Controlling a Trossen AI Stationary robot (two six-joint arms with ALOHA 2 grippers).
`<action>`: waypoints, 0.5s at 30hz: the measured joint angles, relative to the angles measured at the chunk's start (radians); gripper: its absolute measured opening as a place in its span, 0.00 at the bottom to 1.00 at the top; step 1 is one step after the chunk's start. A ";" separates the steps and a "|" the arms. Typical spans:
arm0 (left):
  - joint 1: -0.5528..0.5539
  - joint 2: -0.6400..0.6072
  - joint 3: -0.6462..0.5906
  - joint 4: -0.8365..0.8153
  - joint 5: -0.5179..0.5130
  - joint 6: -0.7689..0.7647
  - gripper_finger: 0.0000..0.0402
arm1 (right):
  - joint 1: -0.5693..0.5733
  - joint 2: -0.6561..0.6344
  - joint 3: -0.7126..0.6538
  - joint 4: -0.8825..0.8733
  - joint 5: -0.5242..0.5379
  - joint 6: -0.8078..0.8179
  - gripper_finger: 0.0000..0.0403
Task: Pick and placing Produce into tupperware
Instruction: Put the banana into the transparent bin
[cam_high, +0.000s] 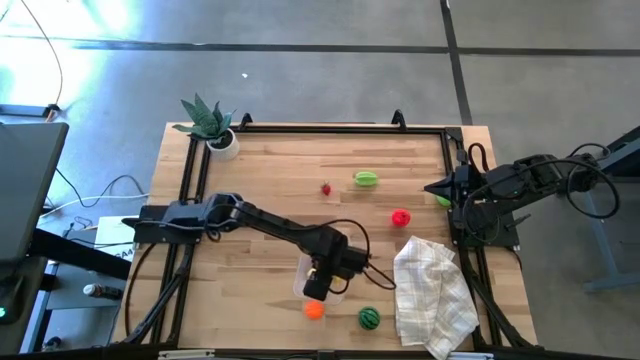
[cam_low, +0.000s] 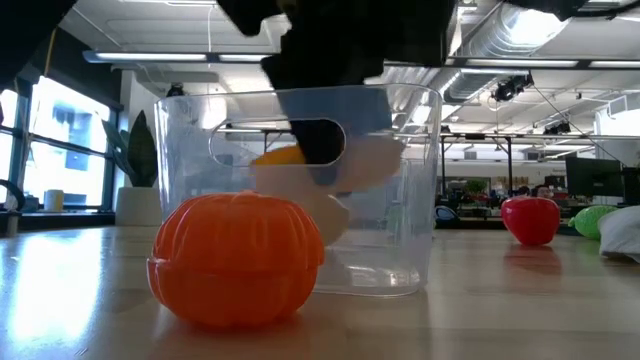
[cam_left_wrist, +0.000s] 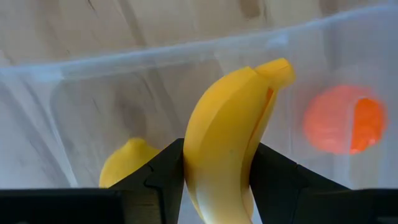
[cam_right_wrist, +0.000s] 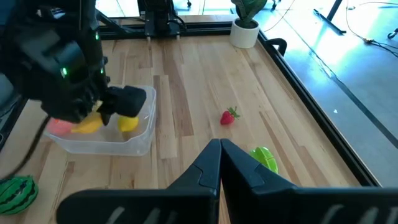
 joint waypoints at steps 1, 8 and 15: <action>0.000 0.001 -0.003 -0.018 0.000 0.000 0.37 | 0.000 0.000 0.000 0.000 0.000 0.000 0.00; 0.000 0.030 -0.016 0.012 0.010 -0.003 0.37 | 0.000 0.000 0.000 -0.004 0.000 0.000 0.00; 0.000 0.046 -0.018 -0.008 0.029 -0.003 0.37 | 0.000 0.000 0.000 -0.007 0.000 0.000 0.00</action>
